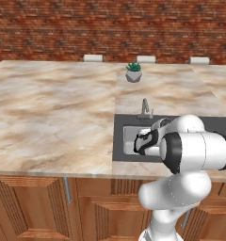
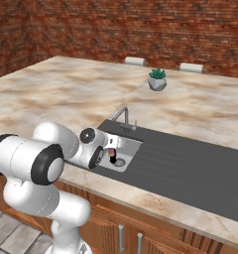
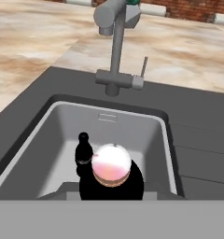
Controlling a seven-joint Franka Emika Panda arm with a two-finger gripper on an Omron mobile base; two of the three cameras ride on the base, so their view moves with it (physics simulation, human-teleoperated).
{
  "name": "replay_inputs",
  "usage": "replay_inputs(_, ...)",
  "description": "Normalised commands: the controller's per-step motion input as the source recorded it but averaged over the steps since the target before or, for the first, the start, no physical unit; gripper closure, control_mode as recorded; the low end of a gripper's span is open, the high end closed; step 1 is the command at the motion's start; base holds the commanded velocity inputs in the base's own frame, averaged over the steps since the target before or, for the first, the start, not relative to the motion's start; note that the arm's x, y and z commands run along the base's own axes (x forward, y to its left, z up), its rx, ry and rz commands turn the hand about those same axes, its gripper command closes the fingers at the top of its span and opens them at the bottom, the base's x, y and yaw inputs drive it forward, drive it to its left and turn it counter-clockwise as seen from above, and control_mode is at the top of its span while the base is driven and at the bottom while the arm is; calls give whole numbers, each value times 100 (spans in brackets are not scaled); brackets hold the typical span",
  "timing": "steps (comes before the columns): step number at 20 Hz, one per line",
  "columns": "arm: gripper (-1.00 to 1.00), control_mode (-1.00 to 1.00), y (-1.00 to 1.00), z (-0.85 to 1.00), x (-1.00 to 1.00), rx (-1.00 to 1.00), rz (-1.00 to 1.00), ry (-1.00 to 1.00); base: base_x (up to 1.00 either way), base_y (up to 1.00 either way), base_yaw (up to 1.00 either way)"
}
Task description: Place the large bottle from the dining counter next to the other large bottle outside the sink, and place the small bottle from the dining counter next to the other small bottle inside the sink.
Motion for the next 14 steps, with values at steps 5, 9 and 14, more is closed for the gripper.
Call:
replay_inputs(5,100,-100,-2,-11,0,0,0,0,0,0,0)
replay_inputs(9,100,-100,-3,-12,0,0,0,0,0,0,0)
replay_inputs(14,100,-100,-6,-15,0,0,0,0,0,0,0)
